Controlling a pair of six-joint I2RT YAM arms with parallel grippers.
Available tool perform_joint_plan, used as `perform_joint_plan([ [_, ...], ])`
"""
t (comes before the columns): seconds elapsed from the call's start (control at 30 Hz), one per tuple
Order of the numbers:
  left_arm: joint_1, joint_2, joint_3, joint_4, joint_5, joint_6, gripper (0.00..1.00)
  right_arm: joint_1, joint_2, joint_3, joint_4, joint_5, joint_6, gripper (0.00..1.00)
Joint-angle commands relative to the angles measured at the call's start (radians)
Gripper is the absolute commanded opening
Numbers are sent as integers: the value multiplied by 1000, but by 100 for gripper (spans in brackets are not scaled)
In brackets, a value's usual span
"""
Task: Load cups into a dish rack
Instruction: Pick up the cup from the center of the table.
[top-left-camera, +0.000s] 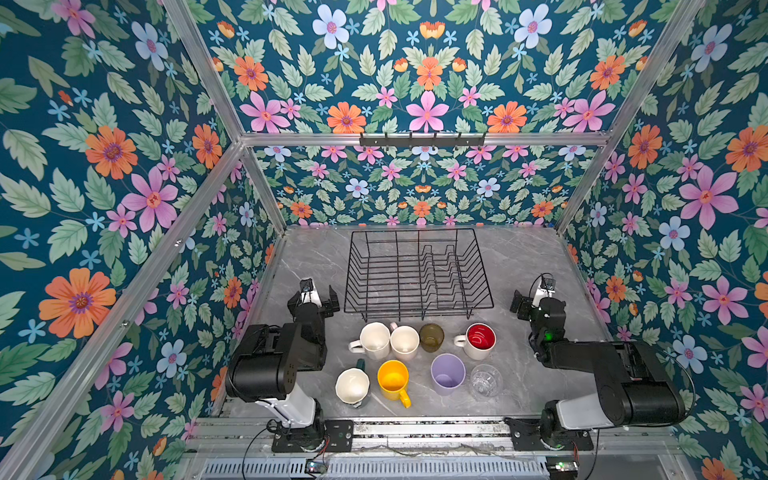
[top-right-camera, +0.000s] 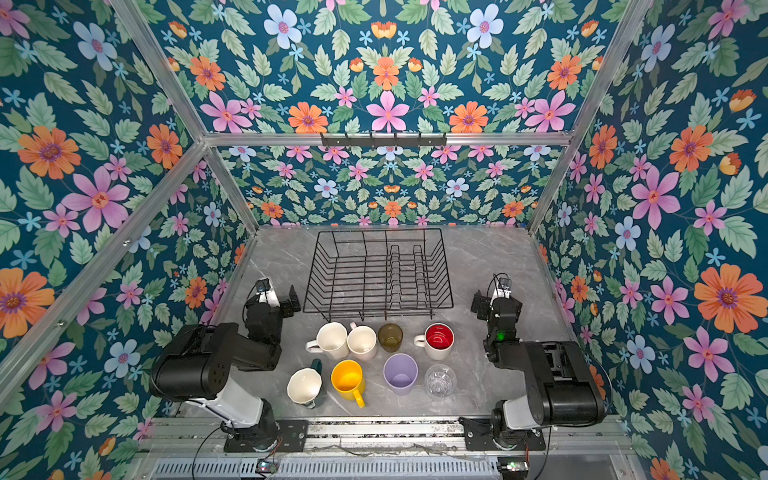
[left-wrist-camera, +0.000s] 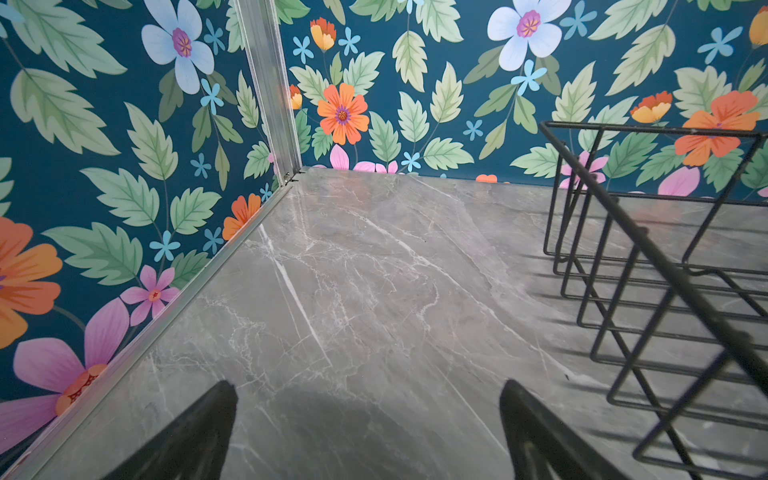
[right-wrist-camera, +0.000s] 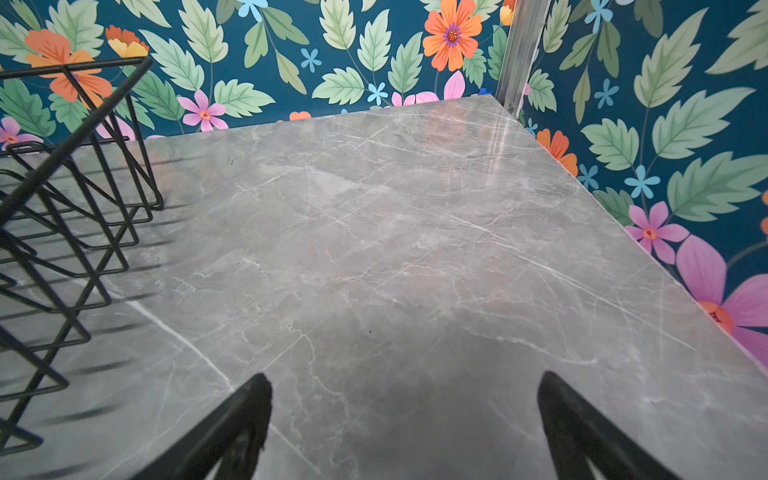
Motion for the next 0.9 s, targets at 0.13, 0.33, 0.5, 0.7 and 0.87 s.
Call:
perform_joint_plan([
  [0.13,-1,0,-46,105,46,15,100,1,-5,-9,40,-1,2,99],
  [0.33,-5,1,-45,119,6,5,100,2,-10,-45,97,3,2,99],
  [0.5,-5,-9,-17,48,-14,-2,100,1,-103,30,-115,62,26,99],
  [0.7,-13,-302,28,-267,-205,-99,100,1,-452,263,-768,17,222,99],
  [0.87,-11,-516,93,-476,-157,-318,100,-8,-664,268,-952,-128,368,99],
])
